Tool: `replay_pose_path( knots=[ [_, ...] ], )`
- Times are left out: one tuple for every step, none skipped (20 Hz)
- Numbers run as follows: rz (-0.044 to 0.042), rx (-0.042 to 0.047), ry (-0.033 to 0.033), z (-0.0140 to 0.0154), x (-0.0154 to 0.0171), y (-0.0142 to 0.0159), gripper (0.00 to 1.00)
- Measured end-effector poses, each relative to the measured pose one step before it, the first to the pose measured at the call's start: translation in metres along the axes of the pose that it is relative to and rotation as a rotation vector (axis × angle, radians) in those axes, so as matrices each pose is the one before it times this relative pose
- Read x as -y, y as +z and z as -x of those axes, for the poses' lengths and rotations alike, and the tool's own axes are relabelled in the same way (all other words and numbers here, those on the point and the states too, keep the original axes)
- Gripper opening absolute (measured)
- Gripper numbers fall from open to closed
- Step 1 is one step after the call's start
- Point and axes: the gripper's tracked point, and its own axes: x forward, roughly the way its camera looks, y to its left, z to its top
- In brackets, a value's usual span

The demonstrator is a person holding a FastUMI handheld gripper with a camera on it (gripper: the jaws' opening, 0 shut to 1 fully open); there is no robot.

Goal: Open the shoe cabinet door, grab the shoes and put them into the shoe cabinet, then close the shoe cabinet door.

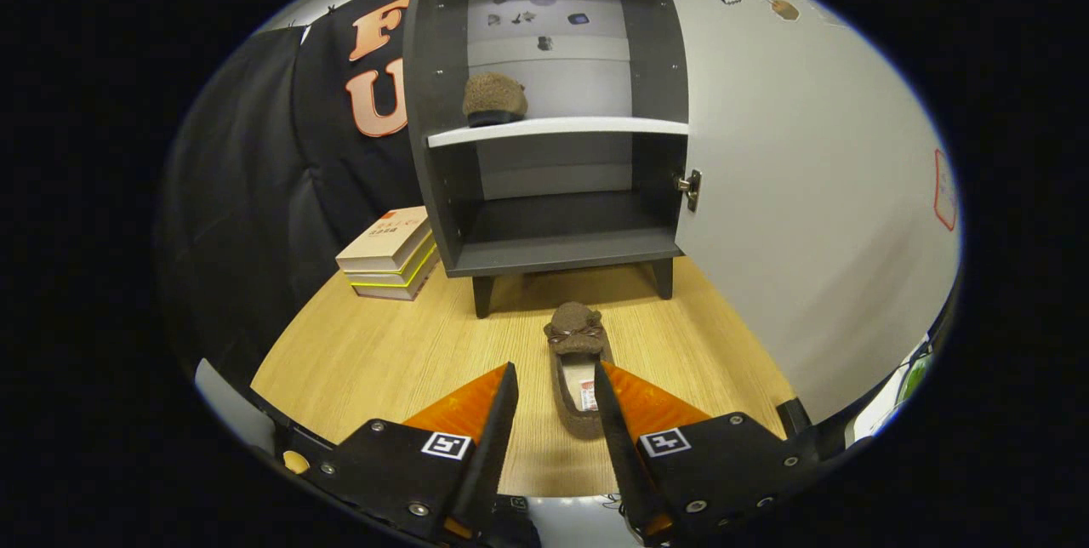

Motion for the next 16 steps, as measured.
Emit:
replay_pose_path(
  knots=[
    [-0.00239,-0.00571,0.00174,-0.00977,-0.00202,-0.00304,0.58],
    [0.0029,-0.00799,-0.0029,-0.00883,-0.00021,-0.00415,0.58],
    [0.00697,-0.01354,-0.003,-0.00945,-0.00055,-0.00537,0.58],
    [0.00508,-0.01301,-0.00129,-0.00852,-0.0001,-0.00482,0.58],
    [-0.00052,-0.00184,0.0016,-0.01057,-0.00115,-0.00141,0.58],
    [0.00062,0.00202,-0.00126,-0.00891,-0.00034,-0.00113,0.58],
    [0.00055,-0.00822,-0.00163,-0.01046,0.00108,-0.00373,0.57],
    [-0.00485,-0.01156,0.0032,-0.00792,-0.00032,-0.00355,0.55],
    [-0.00933,-0.005,-0.00024,-0.00901,-0.00096,-0.00269,0.54],
    [-0.00661,-0.00702,-0.00435,-0.00791,0.00079,-0.00333,0.52],
    [-0.0016,-0.01664,-0.00834,-0.00726,0.00102,-0.00567,0.5],
    [0.00175,-0.02511,-0.00285,-0.00517,0.00044,-0.00777,0.48],
    [-0.00004,-0.0114,0.00143,-0.00624,-0.0006,-0.00537,0.48],
    [-0.00023,-0.00286,0.00082,-0.0059,0.00011,-0.00236,0.46],
    [-0.00013,-0.00776,-0.00108,-0.00663,0.00048,-0.00243,0.44],
    [0.0006,-0.01421,-0.00043,-0.00671,-0.00002,-0.00306,0.42]
  ],
)
